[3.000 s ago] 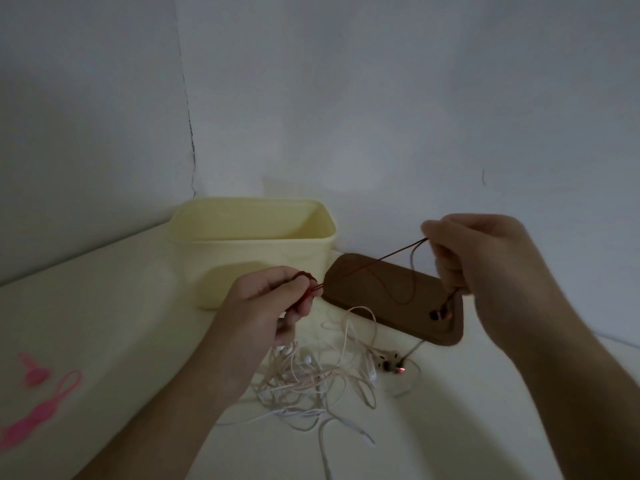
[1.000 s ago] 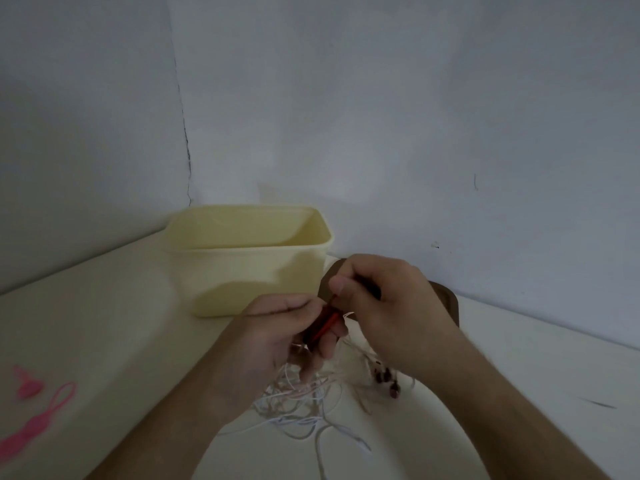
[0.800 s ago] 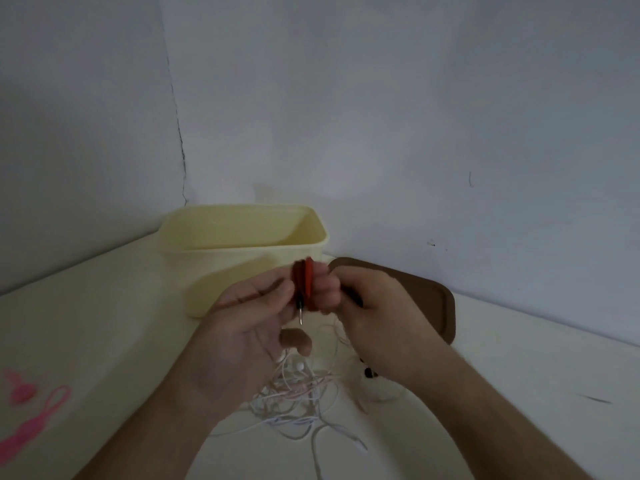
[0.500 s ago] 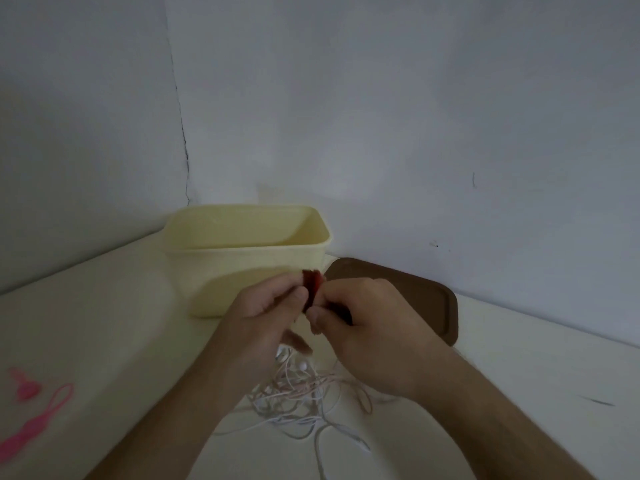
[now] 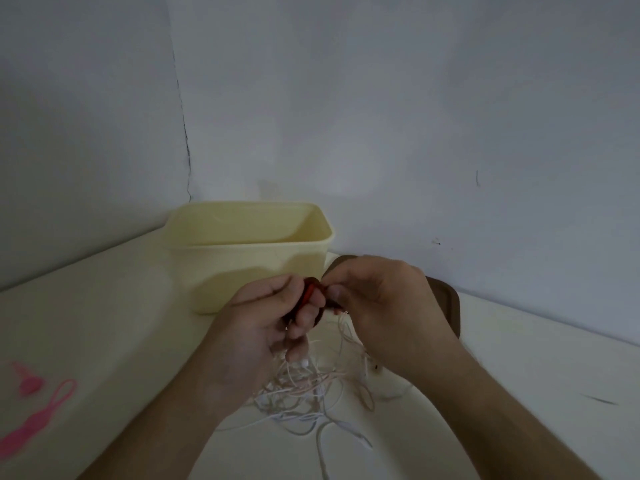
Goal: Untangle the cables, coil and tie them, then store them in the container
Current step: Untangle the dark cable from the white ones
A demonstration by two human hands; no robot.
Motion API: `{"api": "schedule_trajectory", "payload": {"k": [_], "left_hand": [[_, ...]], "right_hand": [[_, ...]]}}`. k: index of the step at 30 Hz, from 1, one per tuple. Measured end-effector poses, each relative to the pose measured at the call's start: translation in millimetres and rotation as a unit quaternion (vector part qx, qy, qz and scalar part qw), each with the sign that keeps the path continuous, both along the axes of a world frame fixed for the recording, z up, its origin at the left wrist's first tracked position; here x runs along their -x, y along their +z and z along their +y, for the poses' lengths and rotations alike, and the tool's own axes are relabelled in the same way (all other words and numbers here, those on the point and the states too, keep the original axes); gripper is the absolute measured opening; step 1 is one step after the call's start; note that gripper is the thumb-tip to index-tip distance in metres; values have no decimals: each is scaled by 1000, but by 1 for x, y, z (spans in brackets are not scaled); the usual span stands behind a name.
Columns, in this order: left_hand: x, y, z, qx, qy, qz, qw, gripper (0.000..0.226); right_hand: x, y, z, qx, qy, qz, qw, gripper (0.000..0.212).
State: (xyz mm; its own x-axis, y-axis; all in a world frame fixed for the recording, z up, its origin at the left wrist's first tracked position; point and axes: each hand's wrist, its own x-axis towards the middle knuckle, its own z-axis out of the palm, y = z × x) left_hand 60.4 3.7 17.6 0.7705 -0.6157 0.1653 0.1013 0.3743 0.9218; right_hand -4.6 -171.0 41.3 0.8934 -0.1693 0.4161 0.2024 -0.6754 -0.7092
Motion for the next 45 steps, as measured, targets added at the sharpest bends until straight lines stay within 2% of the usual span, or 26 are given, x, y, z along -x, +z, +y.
{"api": "schedule_trajectory", "payload": {"k": [2, 5, 8, 12, 15, 21, 27, 30, 34, 37, 45], "left_hand": [[-2, -1, 0, -9, 10, -19, 1000, 30], [-5, -5, 0, -19, 14, -41, 999, 29], [-7, -6, 0, -24, 19, -54, 998, 29], [-6, -6, -1, -33, 26, -70, 997, 31], [-4, -4, -3, -55, 55, -90, 993, 34], [-2, -6, -9, -84, 90, -67, 990, 40], [-2, -11, -15, -86, 115, -45, 989, 36], [-1, -11, -14, -67, 107, -33, 991, 42], [0, -12, -15, -71, 106, -37, 991, 32], [-2, -13, -15, -79, 122, -48, 988, 14], [-8, -7, -1, -117, 93, -126, 981, 13]], "right_hand": [[0, -1, 1, 16, 4, 28, 999, 29], [2, 1, 5, -19, 58, 41, 997, 31], [3, 3, 9, -38, 81, 55, 994, 19], [3, -1, 12, -43, 56, 62, 996, 6], [3, -1, 15, -47, 36, 66, 996, 10], [2, -6, 18, -55, 4, 55, 997, 12], [1, -13, 21, -36, -22, 9, 999, 17], [2, -14, 23, -30, -21, -7, 999, 21], [3, -14, 23, -28, -25, -27, 999, 21], [3, -13, 23, -23, -18, -31, 999, 18], [5, -7, 17, -2, 14, -24, 1000, 17]]}}
